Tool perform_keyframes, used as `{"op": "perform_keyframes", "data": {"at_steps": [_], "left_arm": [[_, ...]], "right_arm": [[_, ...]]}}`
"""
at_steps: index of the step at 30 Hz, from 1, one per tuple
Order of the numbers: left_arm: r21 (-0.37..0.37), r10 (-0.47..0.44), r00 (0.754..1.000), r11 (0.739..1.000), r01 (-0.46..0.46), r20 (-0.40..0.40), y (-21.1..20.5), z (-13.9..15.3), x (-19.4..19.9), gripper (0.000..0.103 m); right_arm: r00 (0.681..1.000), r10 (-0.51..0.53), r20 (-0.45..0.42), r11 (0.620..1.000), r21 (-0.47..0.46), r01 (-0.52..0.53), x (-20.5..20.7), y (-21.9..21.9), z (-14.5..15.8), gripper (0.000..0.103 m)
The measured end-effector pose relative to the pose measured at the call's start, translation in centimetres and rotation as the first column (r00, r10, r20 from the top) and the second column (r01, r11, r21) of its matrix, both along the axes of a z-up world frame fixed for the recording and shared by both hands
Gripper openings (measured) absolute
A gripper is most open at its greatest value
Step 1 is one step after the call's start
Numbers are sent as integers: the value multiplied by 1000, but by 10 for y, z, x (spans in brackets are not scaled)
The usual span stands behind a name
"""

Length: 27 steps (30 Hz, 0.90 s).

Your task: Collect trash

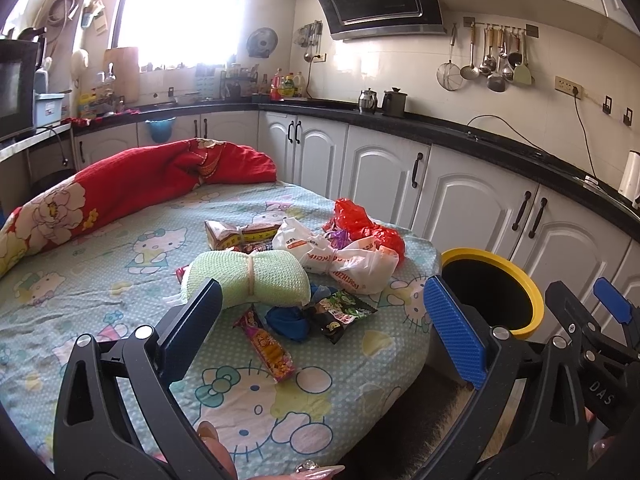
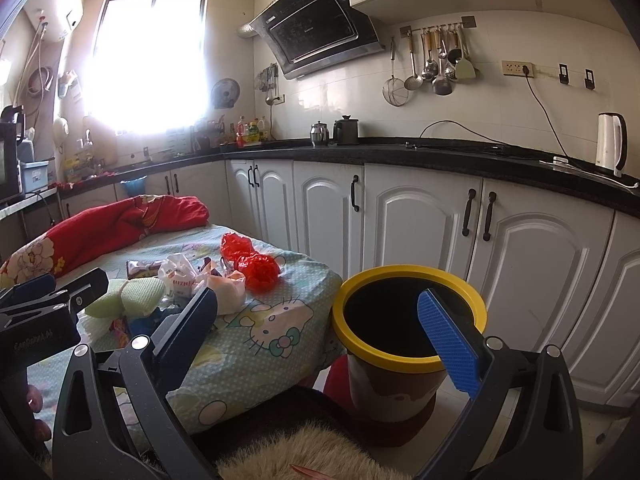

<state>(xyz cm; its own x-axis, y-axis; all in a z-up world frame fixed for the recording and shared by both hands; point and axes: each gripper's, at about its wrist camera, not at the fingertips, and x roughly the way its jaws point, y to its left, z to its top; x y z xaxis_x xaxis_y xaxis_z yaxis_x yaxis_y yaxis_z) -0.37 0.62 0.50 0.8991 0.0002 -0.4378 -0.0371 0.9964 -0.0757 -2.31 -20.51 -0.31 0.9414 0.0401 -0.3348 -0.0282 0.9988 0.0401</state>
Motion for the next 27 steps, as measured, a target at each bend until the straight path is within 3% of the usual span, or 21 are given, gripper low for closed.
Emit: {"op": "perform_keyframes", "data": {"at_steps": [14, 23, 27], "left_arm": [[-41, 91, 996, 995, -92, -19, 39, -5, 12, 93], [-32, 208, 977, 977, -209, -45, 81, -3, 17, 93], [-47, 219, 974, 974, -223, -64, 98, -2, 19, 93]], "right_arm": [[988, 143, -64, 988, -49, -146, 17, 27, -6, 97], [974, 213, -73, 972, -90, -219, 44, 47, 0, 97], [967, 245, -73, 963, -100, -252, 56, 58, 3, 97]]}}
